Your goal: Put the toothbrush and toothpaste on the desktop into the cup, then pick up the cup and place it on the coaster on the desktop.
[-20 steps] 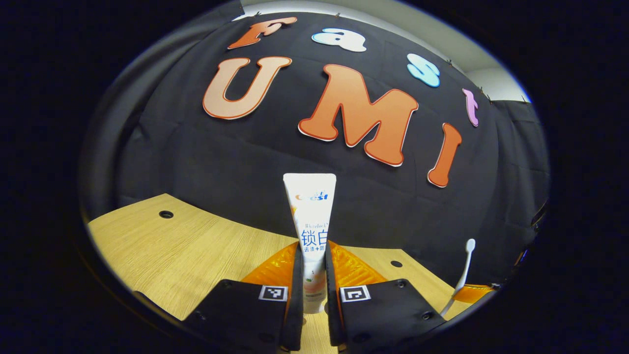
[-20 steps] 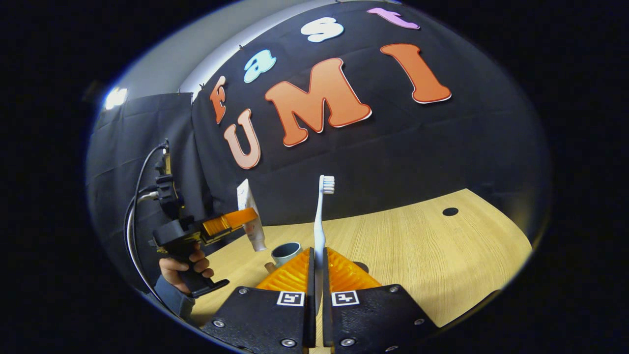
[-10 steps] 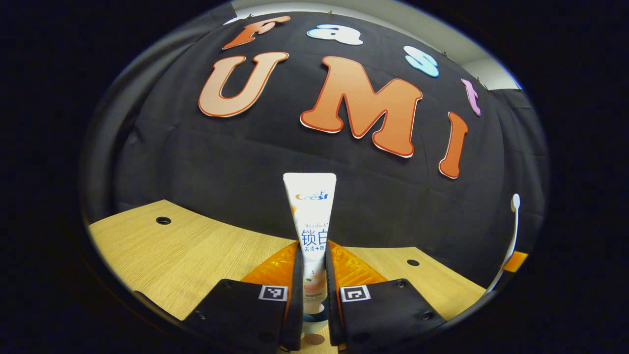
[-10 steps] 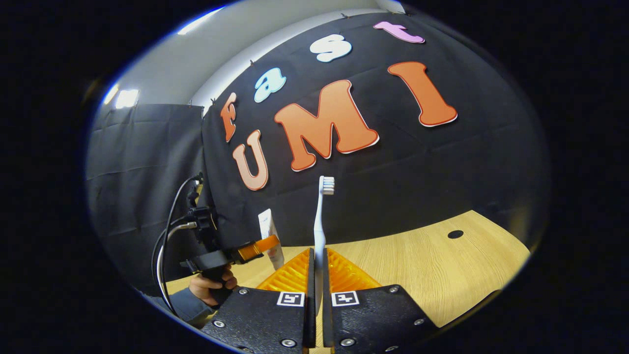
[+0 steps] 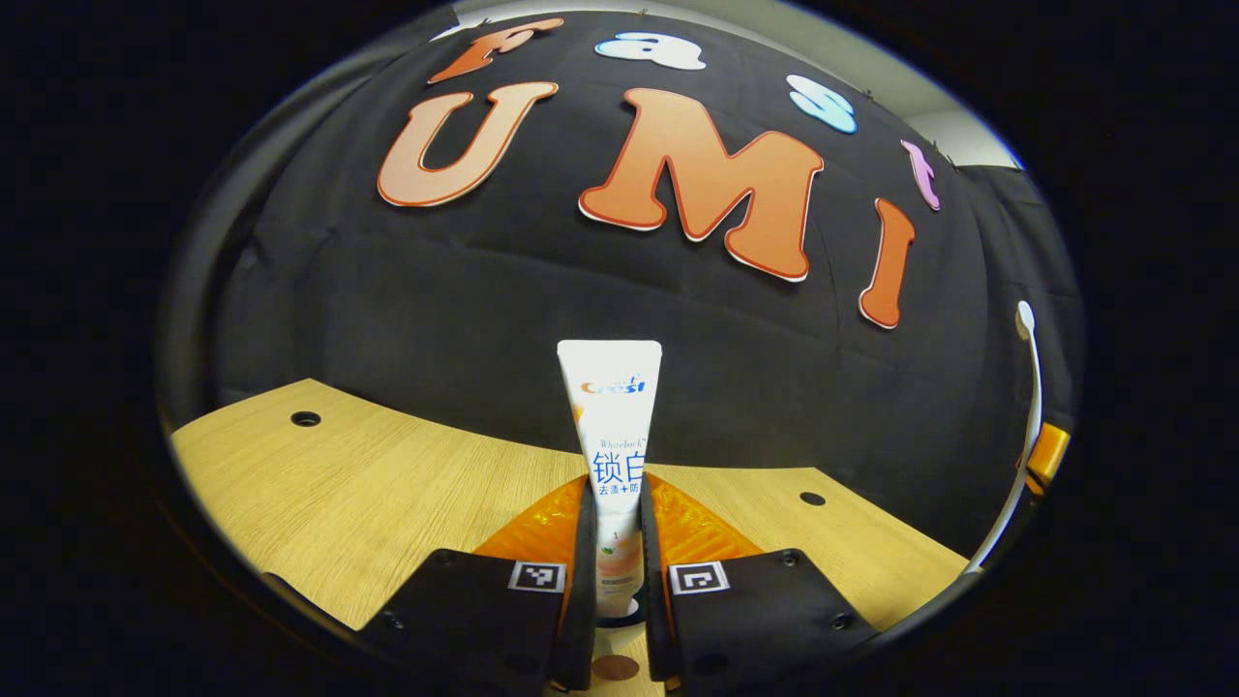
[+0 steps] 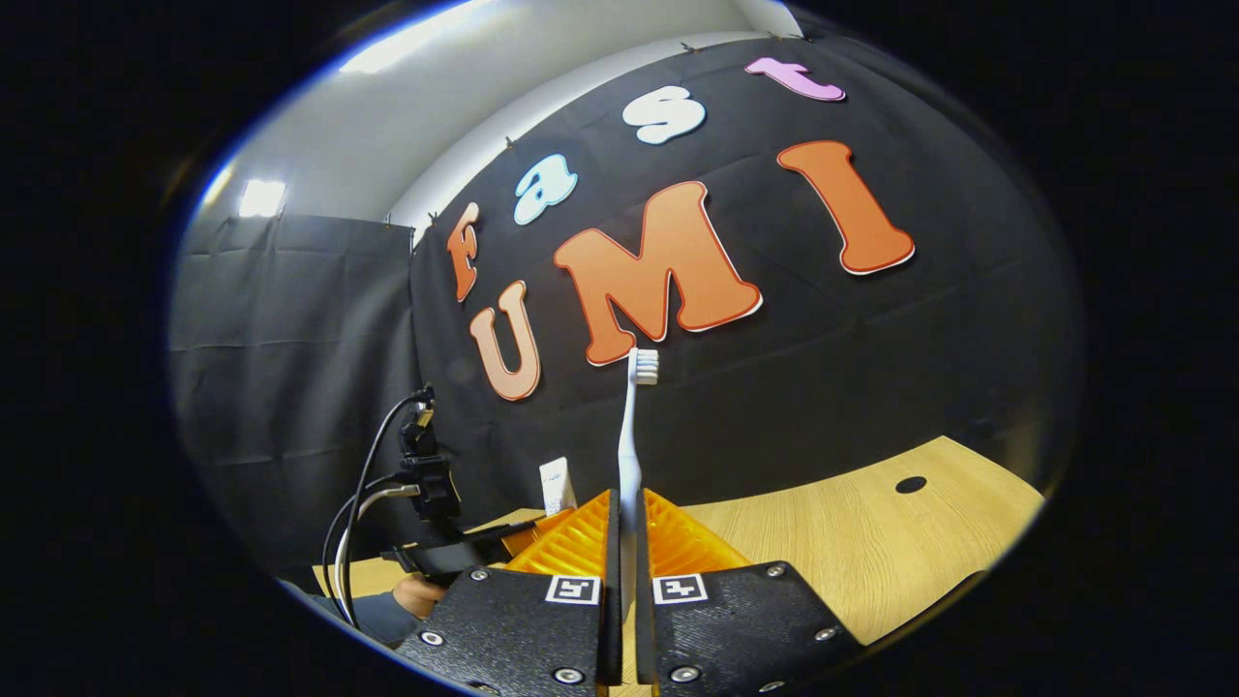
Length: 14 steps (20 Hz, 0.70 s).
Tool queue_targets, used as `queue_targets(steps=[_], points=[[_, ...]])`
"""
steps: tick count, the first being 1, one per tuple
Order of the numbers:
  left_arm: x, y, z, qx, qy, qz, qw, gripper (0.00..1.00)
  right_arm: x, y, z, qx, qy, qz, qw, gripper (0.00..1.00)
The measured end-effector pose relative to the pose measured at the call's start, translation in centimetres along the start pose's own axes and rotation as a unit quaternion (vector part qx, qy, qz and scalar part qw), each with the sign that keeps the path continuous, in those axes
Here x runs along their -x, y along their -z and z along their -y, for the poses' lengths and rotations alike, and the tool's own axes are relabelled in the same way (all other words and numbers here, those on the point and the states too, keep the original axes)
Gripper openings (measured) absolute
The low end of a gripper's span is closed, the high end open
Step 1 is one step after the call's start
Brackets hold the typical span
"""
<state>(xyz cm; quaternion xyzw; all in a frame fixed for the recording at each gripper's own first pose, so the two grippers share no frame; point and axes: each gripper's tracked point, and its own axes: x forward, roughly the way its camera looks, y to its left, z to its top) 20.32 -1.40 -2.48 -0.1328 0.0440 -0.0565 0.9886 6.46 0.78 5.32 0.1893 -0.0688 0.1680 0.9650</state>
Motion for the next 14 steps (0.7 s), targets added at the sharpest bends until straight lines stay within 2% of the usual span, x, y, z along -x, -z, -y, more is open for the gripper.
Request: queue_targets(steps=[3, 6, 11, 14], points=[[0.2, 0.7, 0.0, -0.006, 0.005, -0.007, 1.000, 0.26, -1.0, -0.1, -0.5, -0.003, -0.005, 0.009, 1.000, 0.06], [0.2, 2.1, -0.4, -0.014, 0.000, -0.024, 1.000, 0.35, -2.0, 0.2, -0.5, -0.007, -0.004, 0.005, 1.000, 0.06], [0.7, 2.9, -0.6, -0.007, 0.001, -0.036, 0.999, 0.37, -2.6, 0.3, -1.1, -0.011, -0.007, 0.005, 1.000, 0.06], [1.3, 1.8, -1.4, -0.024, -0.013, -0.021, 0.999, 0.32, -3.1, 0.5, -1.4, -0.013, -0.008, 0.005, 1.000, 0.06]])
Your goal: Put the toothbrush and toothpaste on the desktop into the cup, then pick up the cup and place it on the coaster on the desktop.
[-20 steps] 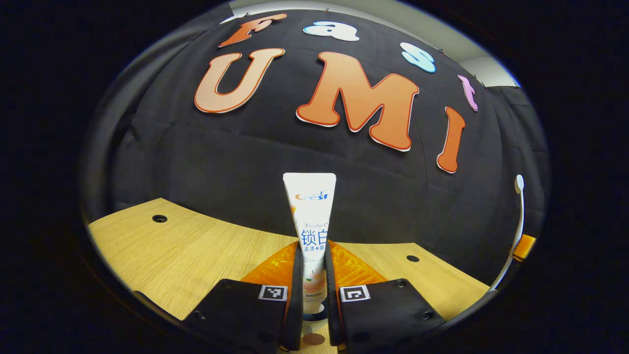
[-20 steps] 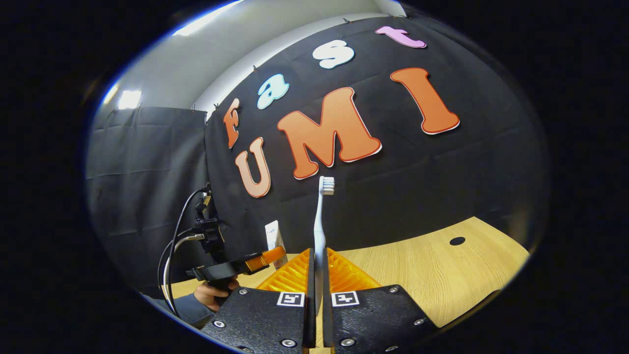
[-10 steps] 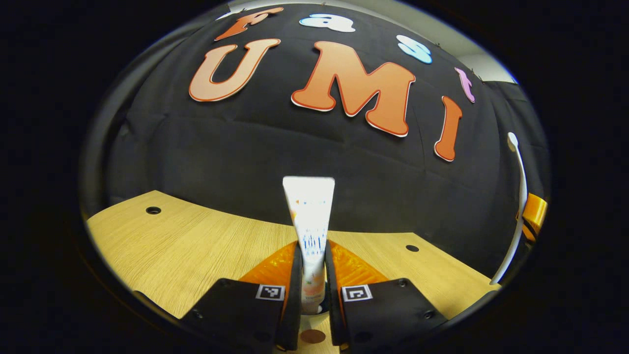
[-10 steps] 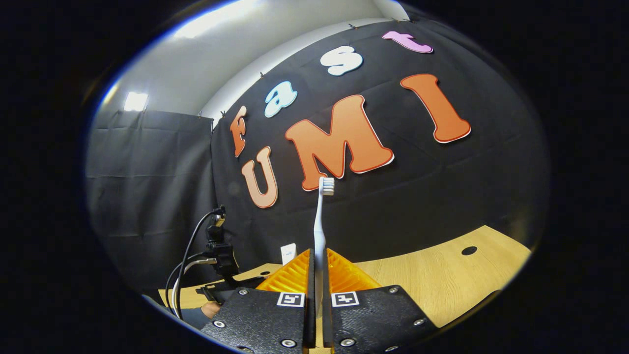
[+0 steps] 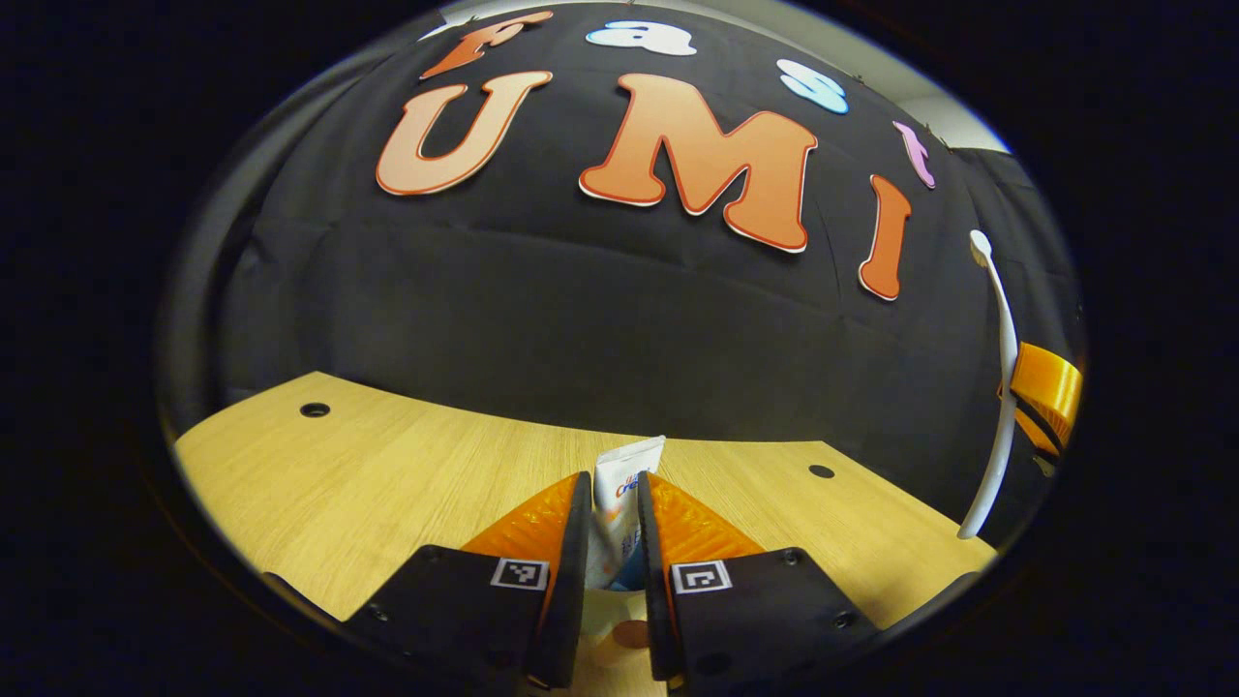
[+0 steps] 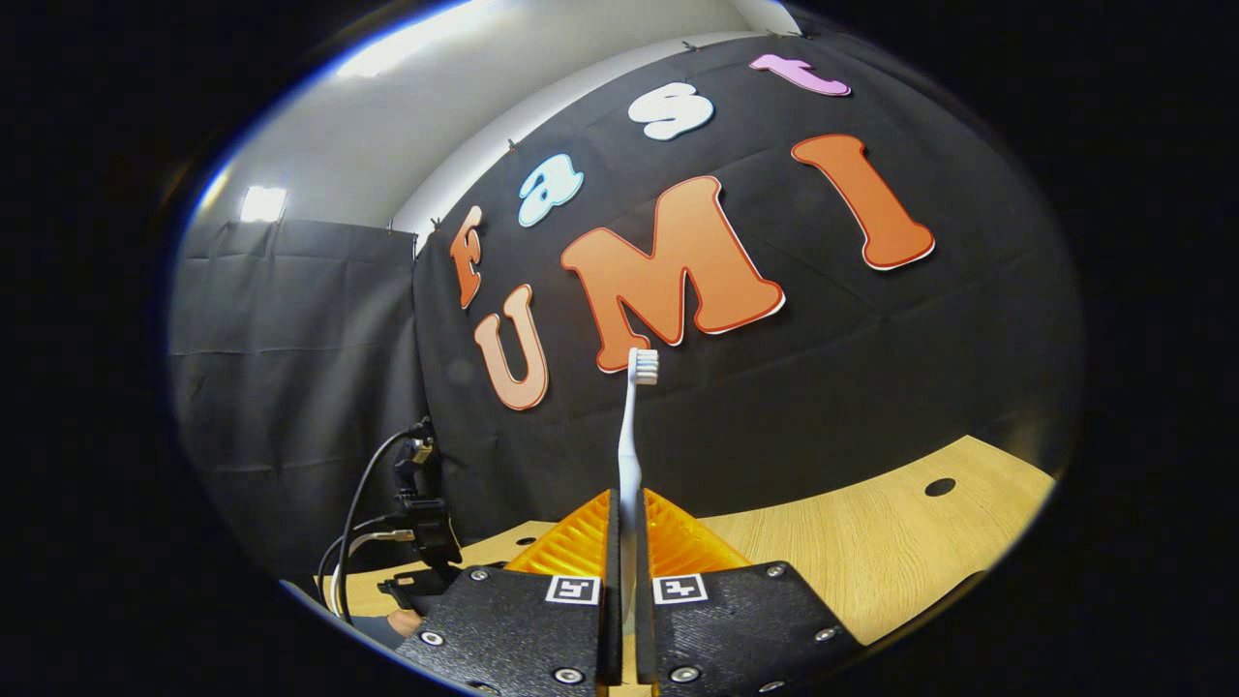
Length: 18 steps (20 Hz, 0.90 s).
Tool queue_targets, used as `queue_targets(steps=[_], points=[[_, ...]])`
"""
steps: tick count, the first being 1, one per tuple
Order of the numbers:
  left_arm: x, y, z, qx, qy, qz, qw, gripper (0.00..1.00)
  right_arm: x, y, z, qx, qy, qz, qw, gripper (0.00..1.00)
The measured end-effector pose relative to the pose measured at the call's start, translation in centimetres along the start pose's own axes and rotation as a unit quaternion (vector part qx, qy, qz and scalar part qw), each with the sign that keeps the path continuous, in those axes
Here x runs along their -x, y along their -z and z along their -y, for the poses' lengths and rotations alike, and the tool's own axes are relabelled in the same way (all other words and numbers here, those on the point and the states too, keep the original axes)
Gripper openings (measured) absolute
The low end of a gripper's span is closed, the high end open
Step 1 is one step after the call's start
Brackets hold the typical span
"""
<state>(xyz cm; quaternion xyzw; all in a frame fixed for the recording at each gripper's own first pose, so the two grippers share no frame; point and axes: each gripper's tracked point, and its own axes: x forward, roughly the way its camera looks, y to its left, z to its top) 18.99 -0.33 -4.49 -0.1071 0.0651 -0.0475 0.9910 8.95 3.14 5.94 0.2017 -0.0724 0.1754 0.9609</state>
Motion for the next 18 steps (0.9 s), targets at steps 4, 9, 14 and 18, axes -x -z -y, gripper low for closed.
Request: queue_targets(steps=[4, 9, 14, 18], points=[[1.2, 0.5, -1.3, 0.012, -0.004, -0.004, 1.000, 0.41, -0.7, 0.1, -0.7, -0.003, -0.008, 0.006, 1.000, 0.06], [3.3, 2.3, -2.4, -0.013, 0.001, -0.030, 0.999, 0.65, -2.2, 0.8, -1.7, -0.012, -0.017, 0.012, 1.000, 0.06], [6.0, 1.2, -3.0, -0.040, 0.008, -0.020, 0.999, 0.90, -3.8, 0.5, -3.2, -0.019, -0.031, 0.037, 0.999, 0.06], [7.5, 1.6, -3.8, -0.051, 0.012, -0.037, 0.998, 0.98, -4.6, 0.6, -3.7, -0.001, -0.036, 0.054, 0.998, 0.06]])
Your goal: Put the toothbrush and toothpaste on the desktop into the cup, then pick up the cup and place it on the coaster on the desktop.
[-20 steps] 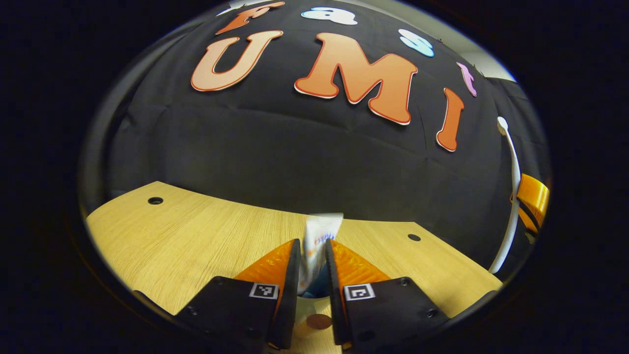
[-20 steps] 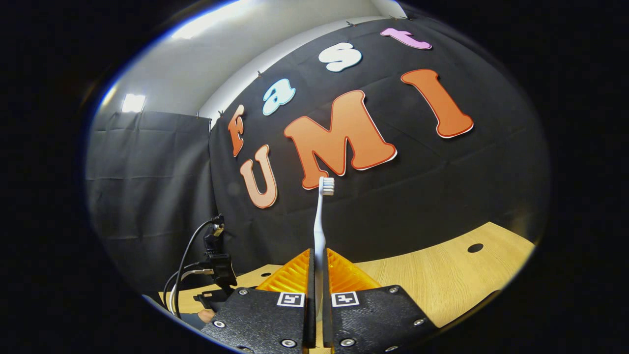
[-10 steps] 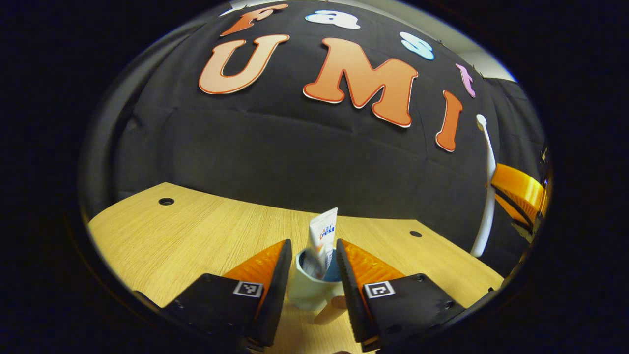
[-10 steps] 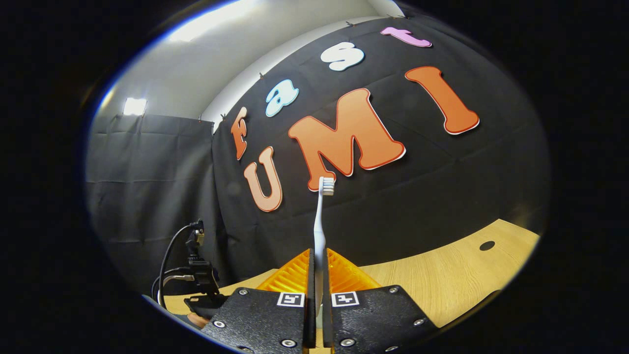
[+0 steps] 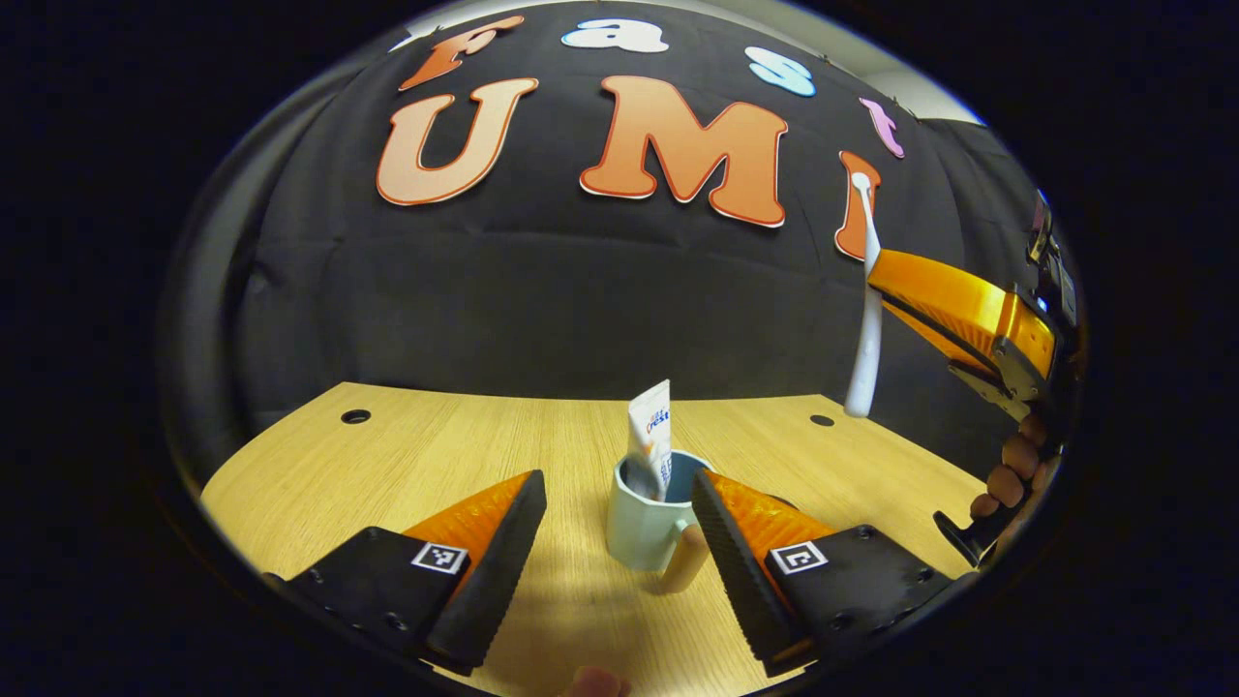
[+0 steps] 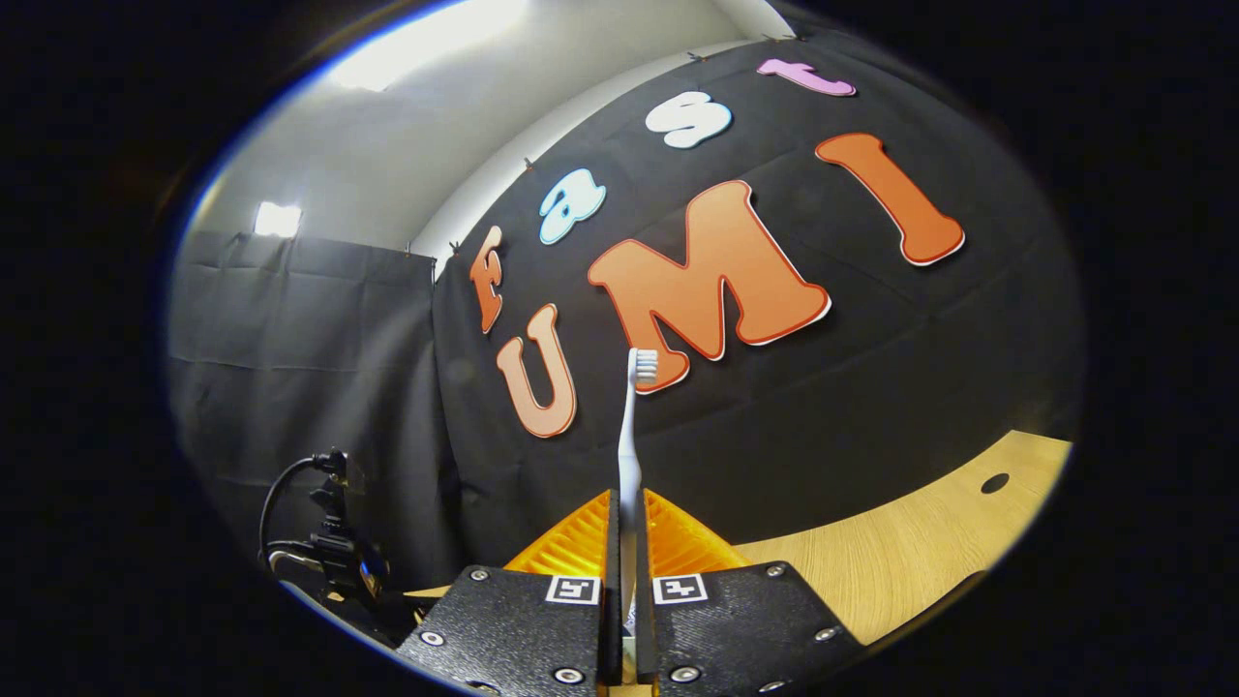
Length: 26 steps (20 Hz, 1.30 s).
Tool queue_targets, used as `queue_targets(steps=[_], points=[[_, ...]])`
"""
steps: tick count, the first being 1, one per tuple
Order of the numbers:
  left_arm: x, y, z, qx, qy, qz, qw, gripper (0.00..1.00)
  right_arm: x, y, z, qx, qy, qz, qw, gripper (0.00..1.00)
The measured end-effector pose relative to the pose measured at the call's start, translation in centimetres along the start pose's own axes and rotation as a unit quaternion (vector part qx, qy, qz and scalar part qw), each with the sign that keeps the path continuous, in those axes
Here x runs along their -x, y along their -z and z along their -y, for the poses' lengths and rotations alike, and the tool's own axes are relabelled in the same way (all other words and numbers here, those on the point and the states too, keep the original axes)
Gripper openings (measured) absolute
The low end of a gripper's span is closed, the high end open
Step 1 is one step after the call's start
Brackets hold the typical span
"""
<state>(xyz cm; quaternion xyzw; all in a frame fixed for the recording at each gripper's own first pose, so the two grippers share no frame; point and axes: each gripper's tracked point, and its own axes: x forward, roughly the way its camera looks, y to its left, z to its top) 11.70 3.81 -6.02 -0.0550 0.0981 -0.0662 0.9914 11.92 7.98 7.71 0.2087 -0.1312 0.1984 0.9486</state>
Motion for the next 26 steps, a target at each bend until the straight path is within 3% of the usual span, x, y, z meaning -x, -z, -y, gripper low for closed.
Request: queue_targets(steps=[4, 13, 22, 26], points=[[1.4, -0.7, -1.0, 0.003, -0.005, 0.012, 1.000, 0.98, -0.4, 0.3, -0.3, 0.014, -0.004, 0.006, 1.000, 0.06], [2.8, -0.4, -1.8, 0.015, -0.002, 0.020, 1.000, 0.98, -3.5, 5.2, 0.1, 0.020, 0.012, -0.029, 0.999, 0.06], [1.6, 1.2, -0.8, 0.050, 0.012, 0.002, 0.999, 0.98, -5.3, 9.5, 1.1, 0.015, 0.030, -0.057, 0.998, 0.06], [1.0, 1.4, -1.5, 0.048, -0.001, 0.000, 0.999, 0.98, -5.8, 11.0, 1.6, 0.007, 0.035, -0.070, 0.997, 0.06]])
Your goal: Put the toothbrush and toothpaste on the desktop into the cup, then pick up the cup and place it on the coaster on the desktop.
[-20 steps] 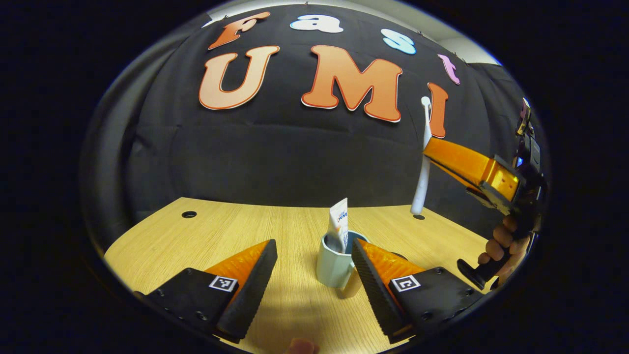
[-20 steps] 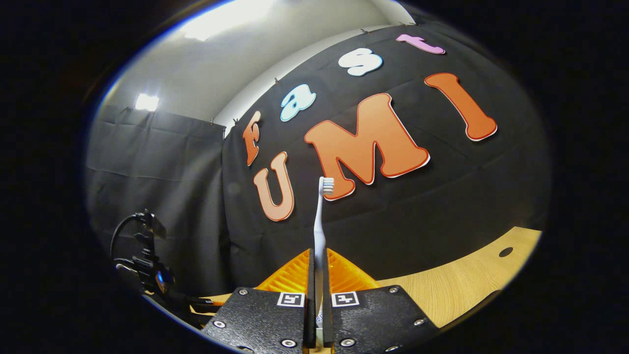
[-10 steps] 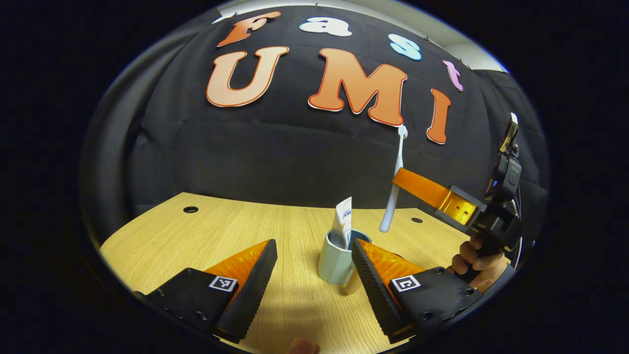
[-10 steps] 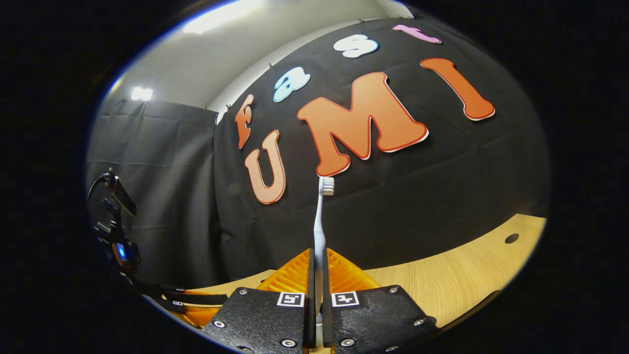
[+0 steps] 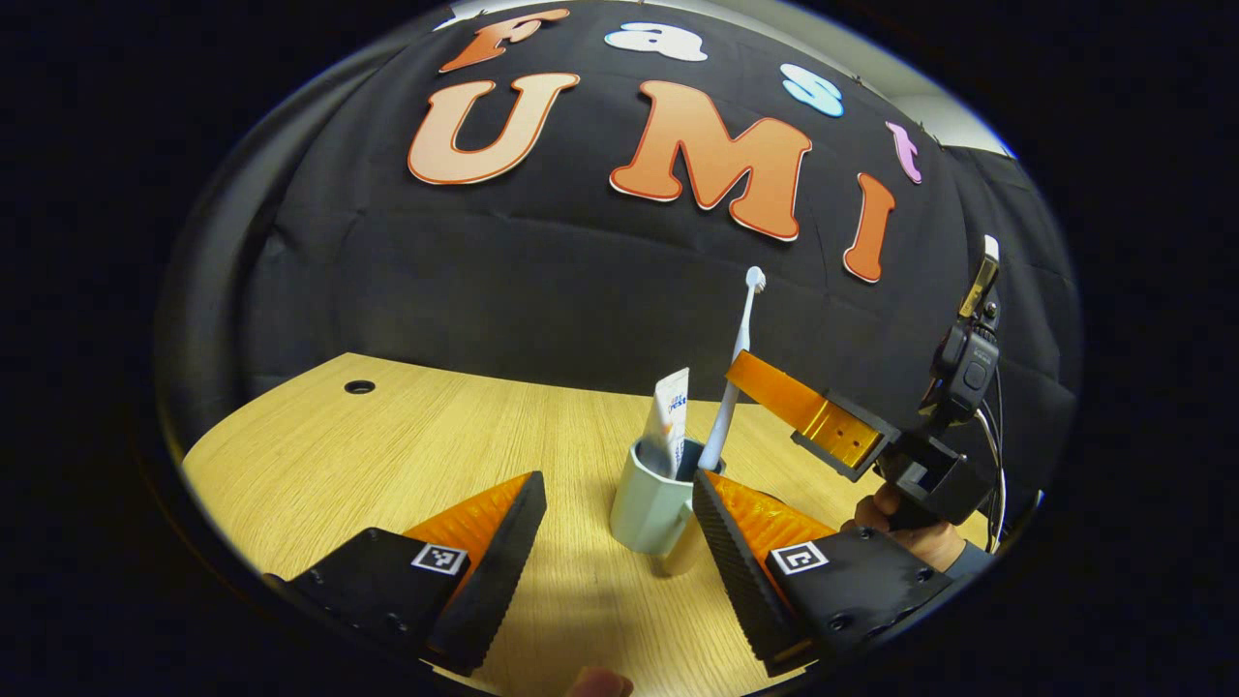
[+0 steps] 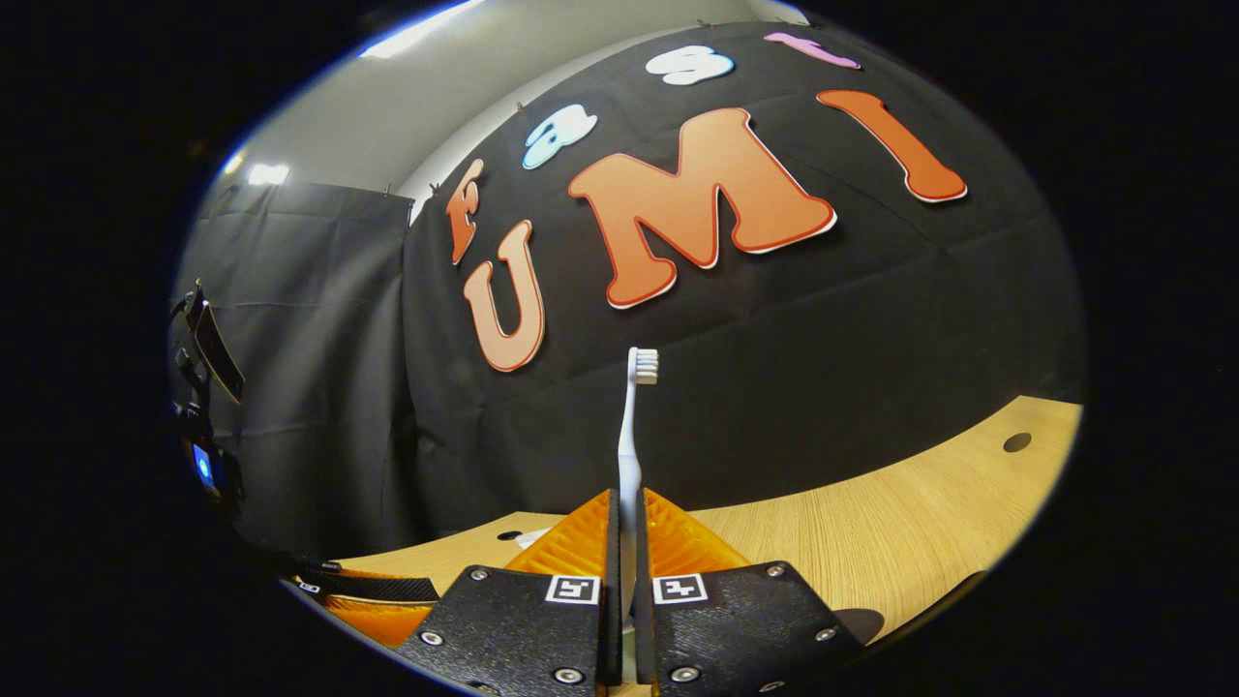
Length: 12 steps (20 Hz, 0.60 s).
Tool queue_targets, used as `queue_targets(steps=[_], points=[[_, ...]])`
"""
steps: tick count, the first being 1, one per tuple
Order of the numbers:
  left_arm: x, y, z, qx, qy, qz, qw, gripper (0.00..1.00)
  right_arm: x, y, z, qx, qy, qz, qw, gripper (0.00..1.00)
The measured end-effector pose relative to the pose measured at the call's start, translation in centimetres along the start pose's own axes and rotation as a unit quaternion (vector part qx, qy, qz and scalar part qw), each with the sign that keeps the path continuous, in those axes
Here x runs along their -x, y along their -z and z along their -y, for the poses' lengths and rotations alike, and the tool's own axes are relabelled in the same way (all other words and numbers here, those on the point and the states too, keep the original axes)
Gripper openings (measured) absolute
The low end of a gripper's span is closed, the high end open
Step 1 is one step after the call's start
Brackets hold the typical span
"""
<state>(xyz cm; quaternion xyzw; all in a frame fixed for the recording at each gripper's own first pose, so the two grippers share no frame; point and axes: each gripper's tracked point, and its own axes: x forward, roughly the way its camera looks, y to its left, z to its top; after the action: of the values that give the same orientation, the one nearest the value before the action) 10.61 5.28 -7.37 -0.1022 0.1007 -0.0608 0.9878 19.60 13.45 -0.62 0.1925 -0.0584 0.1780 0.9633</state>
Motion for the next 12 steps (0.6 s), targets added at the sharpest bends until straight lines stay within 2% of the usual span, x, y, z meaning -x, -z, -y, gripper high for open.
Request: queue_targets(steps=[7, 12], points=[[-1.3, 0.5, 1.1, -0.007, 0.000, -0.022, 1.000, 0.98, 0.6, 1.7, 0.4, 0.007, 0.000, -0.030, 1.000, 0.06], [-1.6, 0.0, 1.7, 0.037, 0.010, -0.057, 0.998, 0.99, 1.4, 2.4, 0.3, 0.005, -0.007, -0.062, 0.998, 0.07]])
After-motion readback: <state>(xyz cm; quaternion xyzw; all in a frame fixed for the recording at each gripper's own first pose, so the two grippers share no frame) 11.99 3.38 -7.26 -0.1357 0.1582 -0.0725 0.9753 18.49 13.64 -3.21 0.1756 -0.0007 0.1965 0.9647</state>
